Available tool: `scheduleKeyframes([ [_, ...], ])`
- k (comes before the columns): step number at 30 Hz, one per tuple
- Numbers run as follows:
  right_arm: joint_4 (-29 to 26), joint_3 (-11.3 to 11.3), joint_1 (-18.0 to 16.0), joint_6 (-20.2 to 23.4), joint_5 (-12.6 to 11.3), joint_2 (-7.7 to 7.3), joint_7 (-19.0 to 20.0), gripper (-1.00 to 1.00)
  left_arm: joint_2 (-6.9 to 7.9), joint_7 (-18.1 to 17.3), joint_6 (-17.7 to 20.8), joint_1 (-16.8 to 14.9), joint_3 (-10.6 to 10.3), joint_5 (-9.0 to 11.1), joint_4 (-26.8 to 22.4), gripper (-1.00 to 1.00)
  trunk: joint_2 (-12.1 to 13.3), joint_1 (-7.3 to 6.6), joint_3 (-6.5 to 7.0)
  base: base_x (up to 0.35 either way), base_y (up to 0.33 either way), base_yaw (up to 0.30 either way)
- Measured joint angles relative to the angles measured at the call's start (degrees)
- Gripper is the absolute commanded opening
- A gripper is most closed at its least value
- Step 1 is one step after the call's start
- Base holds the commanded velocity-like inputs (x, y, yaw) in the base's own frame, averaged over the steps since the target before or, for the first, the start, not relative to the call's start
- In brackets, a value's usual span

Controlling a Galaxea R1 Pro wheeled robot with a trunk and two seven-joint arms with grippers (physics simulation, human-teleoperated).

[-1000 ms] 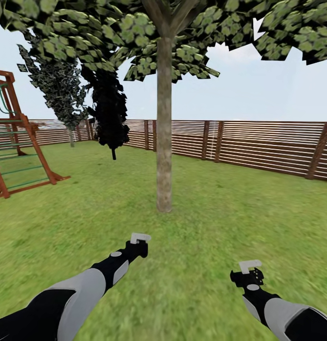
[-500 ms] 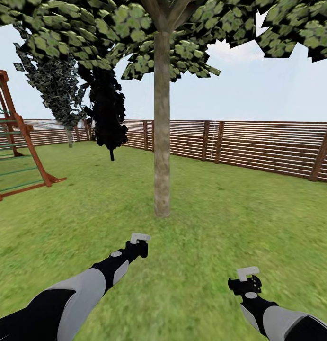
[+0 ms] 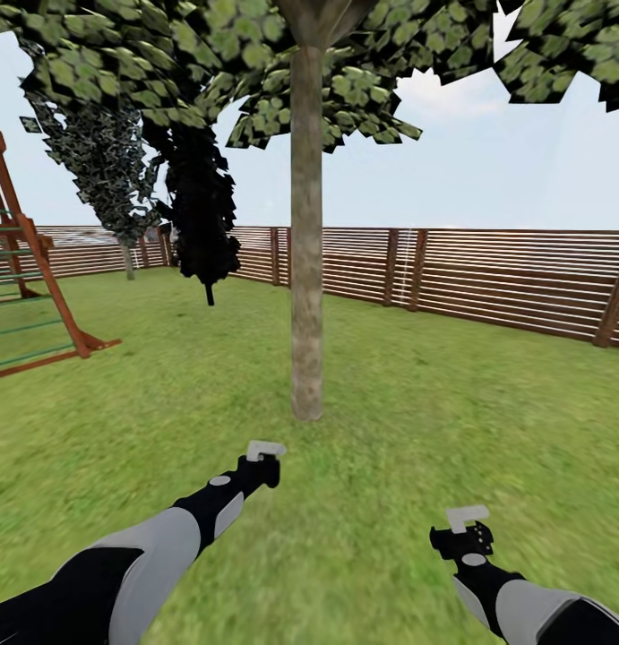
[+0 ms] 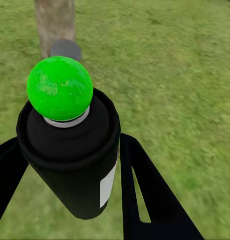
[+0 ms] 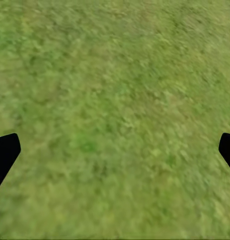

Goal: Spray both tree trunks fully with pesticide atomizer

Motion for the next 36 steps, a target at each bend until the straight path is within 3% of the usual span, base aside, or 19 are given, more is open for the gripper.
scheduleKeyframes([
  [36, 0.01, 0.02, 0.22, 0.00, 0.04, 0.09, 0.09, 1.00, -1.27, -0.29, -0.07, -0.01, -0.03, 0.00, 0.19, -1.00, 0.00, 0.00, 0.00, 0.350, 0.000, 0.000],
])
